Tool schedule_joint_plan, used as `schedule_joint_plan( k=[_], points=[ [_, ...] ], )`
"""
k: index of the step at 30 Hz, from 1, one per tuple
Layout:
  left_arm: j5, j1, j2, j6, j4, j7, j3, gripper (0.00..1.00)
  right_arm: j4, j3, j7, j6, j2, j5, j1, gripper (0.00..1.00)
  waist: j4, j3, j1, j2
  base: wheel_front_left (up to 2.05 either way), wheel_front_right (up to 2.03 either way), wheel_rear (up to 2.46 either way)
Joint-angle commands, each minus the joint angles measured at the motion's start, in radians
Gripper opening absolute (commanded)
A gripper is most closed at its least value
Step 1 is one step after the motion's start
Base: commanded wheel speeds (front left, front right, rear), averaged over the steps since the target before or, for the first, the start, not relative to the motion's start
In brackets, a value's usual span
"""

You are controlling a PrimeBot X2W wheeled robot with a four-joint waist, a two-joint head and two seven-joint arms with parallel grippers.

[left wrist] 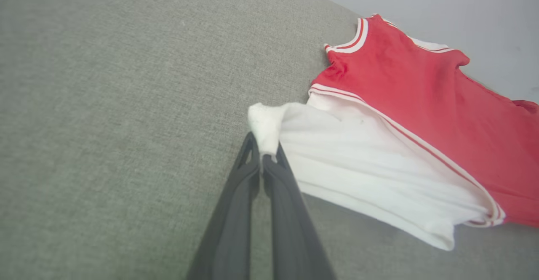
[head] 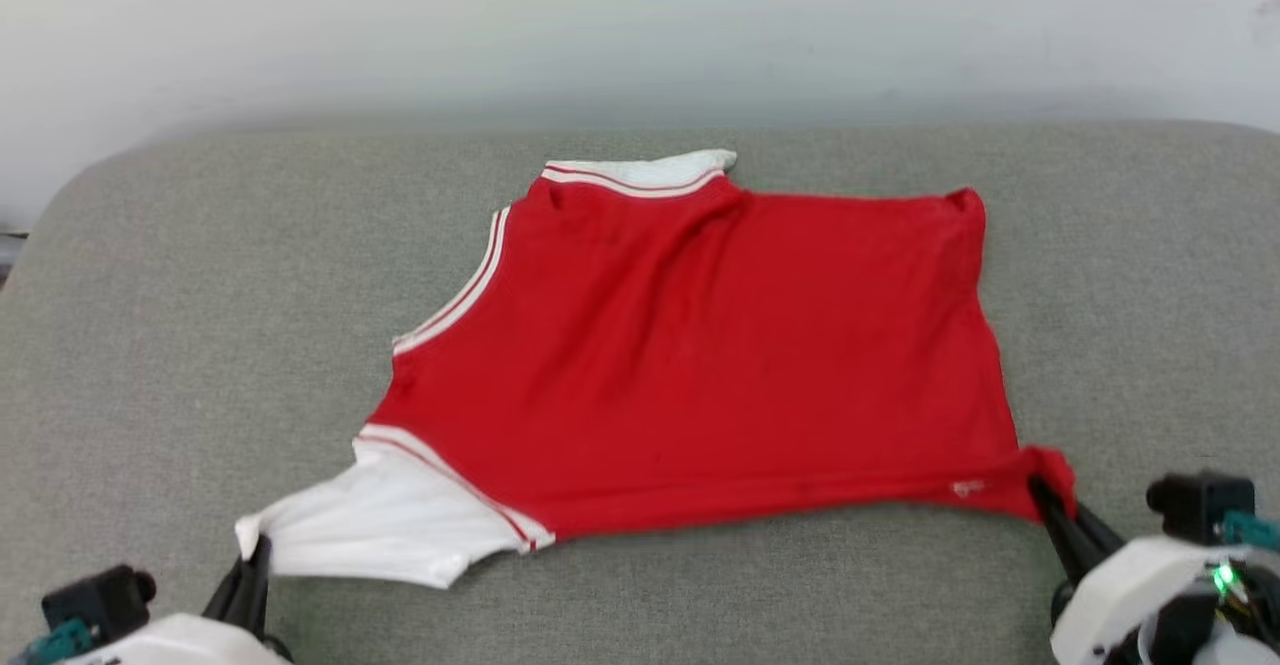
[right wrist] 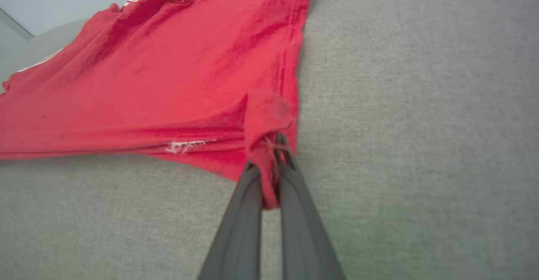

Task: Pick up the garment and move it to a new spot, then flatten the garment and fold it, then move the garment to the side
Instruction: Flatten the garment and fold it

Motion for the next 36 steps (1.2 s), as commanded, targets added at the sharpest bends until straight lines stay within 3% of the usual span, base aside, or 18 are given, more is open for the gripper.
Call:
schedule_joint_plan(
  k=[1, 11, 16, 26, 36],
  points=[
    [-0.011, 0.039, 0.022, 0.032, -0.017, 0.003, 0.026, 0.00, -0.023, -0.039, 0.014, -0.014, -0.015, -0.014, 0.044, 0.00, 0.003, -0.014, 0.0003, -0.0001, 0.00, 0.00, 0.00],
    [-0.057, 0.257, 0.044, 0.163, -0.271, 0.098, 0.045, 0.00, -0.334, -0.192, 0.196, -0.013, 0.093, -0.131, 0.341, 0.00, 0.024, -0.036, 0.0003, -0.0001, 0.00, 0.00, 0.00],
    [-0.054, 0.258, 0.059, 0.188, -0.349, 0.125, 0.047, 0.00, -0.419, -0.227, 0.257, -0.012, 0.125, -0.166, 0.376, 0.00, 0.027, -0.016, 0.0003, -0.0001, 0.00, 0.00, 0.00],
    [-0.035, 0.037, 0.055, 0.147, -0.366, 0.194, -0.011, 0.00, -0.495, -0.204, 0.374, -0.009, 0.127, -0.194, 0.248, 0.00, 0.010, 0.059, 0.0003, -0.0001, 0.00, 0.00, 0.00],
    [-0.036, -0.198, 0.017, 0.074, -0.201, 0.245, -0.068, 0.00, -0.374, -0.137, 0.393, -0.009, 0.089, -0.212, 0.045, 0.00, -0.012, 0.154, 0.0003, -0.0001, 0.00, 0.00, 0.00]
  ],
)
